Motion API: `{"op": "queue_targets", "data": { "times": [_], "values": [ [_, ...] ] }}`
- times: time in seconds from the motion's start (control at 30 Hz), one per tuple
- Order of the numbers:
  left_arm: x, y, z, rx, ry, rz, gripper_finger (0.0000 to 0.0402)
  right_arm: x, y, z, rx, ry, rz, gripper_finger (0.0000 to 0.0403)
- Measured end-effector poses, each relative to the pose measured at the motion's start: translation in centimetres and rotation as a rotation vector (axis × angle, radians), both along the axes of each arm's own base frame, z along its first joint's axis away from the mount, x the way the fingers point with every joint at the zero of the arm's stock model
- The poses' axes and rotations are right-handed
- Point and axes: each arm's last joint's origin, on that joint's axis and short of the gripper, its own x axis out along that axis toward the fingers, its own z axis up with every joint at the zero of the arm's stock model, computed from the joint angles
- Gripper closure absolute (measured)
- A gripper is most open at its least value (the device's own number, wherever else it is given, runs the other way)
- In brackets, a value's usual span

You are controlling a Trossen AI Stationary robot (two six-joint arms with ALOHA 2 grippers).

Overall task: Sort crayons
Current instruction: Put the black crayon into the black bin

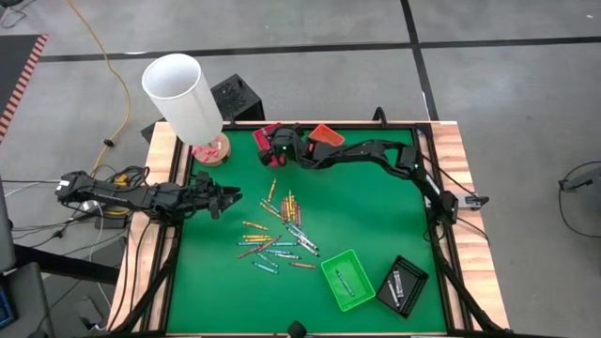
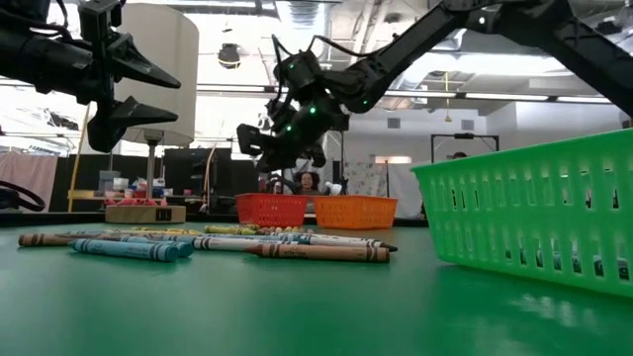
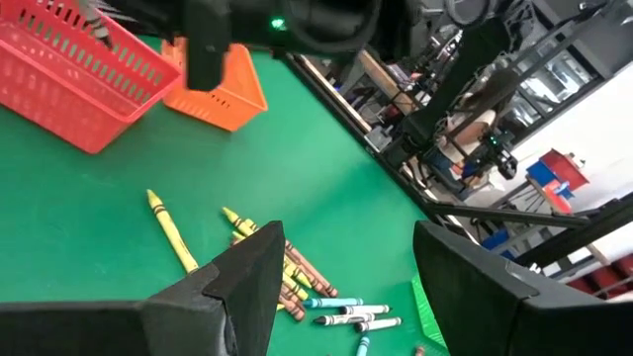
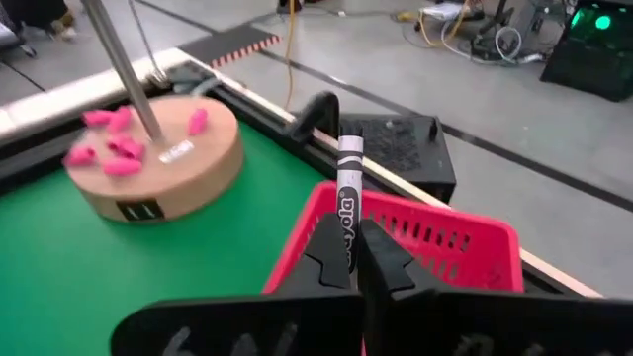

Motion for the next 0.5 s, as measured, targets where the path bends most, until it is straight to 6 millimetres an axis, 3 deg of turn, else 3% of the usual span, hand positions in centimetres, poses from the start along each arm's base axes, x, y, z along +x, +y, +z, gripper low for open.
{"op": "queue_targets", "data": {
  "times": [0.5],
  "values": [
    [0.0, 0.0, 0.0, -0.001, 0.0, -0.002, 0.0186, -0.3, 0.0, -1.4, 0.068, 0.093, -0.05, 0.0402]
  ]
}}
